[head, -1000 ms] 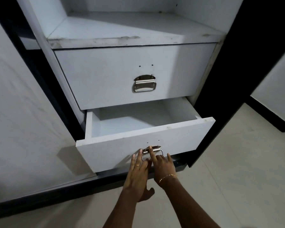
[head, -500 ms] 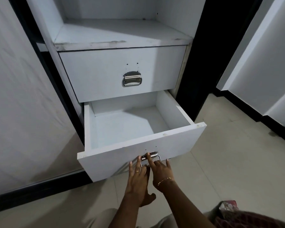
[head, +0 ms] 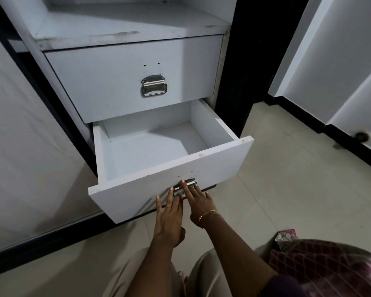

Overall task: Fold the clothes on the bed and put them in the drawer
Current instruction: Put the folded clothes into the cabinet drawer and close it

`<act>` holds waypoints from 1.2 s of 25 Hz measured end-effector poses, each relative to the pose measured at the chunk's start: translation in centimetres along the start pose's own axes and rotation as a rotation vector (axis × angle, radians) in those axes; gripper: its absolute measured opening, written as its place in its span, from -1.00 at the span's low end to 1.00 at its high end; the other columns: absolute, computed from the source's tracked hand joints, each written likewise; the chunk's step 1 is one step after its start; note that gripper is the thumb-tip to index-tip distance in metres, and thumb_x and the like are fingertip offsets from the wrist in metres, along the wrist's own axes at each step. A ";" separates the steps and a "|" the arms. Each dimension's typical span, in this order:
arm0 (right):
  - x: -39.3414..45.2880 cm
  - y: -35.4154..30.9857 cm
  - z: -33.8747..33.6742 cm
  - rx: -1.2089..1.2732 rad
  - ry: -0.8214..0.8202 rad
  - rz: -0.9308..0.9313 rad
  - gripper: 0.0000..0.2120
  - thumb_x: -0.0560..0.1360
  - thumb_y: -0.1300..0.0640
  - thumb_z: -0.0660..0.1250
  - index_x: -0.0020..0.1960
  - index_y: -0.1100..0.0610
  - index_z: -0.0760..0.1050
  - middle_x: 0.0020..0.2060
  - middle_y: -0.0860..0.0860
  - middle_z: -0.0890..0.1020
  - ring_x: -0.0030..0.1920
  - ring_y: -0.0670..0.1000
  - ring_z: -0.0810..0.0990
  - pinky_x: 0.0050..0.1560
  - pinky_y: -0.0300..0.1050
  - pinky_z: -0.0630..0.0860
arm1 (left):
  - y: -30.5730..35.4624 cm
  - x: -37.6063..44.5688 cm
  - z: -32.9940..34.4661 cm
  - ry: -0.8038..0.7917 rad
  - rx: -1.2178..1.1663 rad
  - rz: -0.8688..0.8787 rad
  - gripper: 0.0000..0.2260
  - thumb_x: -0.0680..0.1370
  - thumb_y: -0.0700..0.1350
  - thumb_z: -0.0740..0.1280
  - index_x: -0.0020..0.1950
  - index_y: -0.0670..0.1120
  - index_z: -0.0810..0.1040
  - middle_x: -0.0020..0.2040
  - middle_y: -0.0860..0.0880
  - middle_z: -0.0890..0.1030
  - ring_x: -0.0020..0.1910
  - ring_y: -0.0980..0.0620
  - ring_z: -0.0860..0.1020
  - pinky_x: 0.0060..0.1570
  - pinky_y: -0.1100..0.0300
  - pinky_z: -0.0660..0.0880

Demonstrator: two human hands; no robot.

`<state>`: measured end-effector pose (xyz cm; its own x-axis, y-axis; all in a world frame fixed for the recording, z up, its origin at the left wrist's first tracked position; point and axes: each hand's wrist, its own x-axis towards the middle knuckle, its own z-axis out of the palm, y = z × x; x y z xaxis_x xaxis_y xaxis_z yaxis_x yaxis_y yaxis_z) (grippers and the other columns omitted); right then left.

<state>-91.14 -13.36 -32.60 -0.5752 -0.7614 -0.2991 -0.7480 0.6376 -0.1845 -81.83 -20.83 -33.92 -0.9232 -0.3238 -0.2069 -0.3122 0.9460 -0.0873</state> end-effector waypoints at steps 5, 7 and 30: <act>-2.6 0.2 -3.2 -0.006 0.051 0.036 -0.13 0.47 0.34 0.21 0.50 0.06 -0.35 0.53 0.05 -0.01 0.52 0.10 -0.12 0.48 0.11 -0.03 | 0.8 -0.9 -2.9 0.135 -0.046 0.034 -0.35 0.58 -0.06 0.19 0.54 -0.16 -0.11 0.55 -0.14 -0.16 0.42 -0.14 -0.42 0.43 -0.16 -0.32; -4.6 0.5 -5.4 -0.001 0.119 0.067 -0.17 0.50 0.29 0.20 0.51 0.07 -0.32 0.53 0.06 -0.04 0.52 0.10 -0.15 0.48 0.11 -0.06 | 1.7 -1.0 -5.5 0.235 -0.071 0.079 -0.39 0.60 -0.05 0.18 0.54 -0.16 -0.06 0.56 -0.13 -0.10 0.46 -0.15 -0.36 0.43 -0.14 -0.31; -62.7 7.8 0.5 0.174 0.439 1.432 -0.49 0.57 0.04 0.15 0.48 0.03 0.12 0.49 0.11 0.04 0.49 0.22 -0.05 0.39 0.33 0.04 | 43.2 -33.1 -13.2 0.170 -0.475 1.159 -0.54 0.55 -0.01 0.27 0.39 -0.19 0.35 0.33 -0.20 0.43 0.31 -0.18 0.40 0.25 0.04 0.34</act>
<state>-60.74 39.45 -15.74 -0.8379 0.5451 -0.0275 0.5448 0.8322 -0.1030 -67.74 30.92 -17.99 -0.7142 0.6698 0.2031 0.6803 0.5963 0.4260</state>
